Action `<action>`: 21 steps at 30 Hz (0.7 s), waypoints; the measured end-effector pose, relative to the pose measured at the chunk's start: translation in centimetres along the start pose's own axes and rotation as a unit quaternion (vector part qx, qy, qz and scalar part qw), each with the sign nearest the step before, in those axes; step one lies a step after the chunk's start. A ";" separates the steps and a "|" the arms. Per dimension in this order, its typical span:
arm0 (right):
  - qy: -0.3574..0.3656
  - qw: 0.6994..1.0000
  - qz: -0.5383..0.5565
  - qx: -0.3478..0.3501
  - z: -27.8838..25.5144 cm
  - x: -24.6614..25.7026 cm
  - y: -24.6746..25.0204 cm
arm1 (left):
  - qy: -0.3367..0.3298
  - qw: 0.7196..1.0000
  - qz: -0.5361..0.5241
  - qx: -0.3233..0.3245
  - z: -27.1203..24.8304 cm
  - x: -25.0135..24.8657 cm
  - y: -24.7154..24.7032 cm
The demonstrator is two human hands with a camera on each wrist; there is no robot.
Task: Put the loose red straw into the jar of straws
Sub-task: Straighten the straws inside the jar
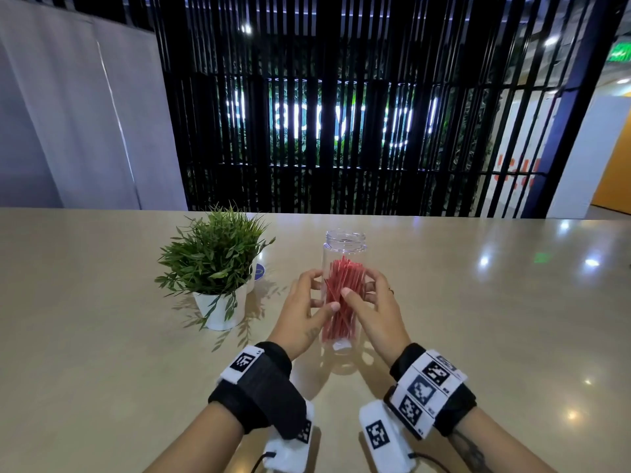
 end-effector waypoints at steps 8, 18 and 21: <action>-0.038 0.999 -0.035 0.001 4.2 -3.1 -3.7 | 0.059 0.997 0.047 0.002 4.3 1.2 1.1; -0.073 0.995 -0.026 0.056 5.9 -6.7 -5.6 | 0.123 0.986 0.112 0.026 7.8 6.0 3.0; -0.081 0.994 -0.031 0.068 5.6 -7.4 -6.1 | 0.134 0.987 0.080 0.026 7.9 7.3 3.1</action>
Point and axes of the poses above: each hand's wrist, its own z-axis towards the middle knuckle, its own y-axis out of the back of the hand, x = y × z, the point moved 1 cm from there along z, towards the middle knuckle, and after that the axes turned 9 degrees about y, right-handed, at the moved point
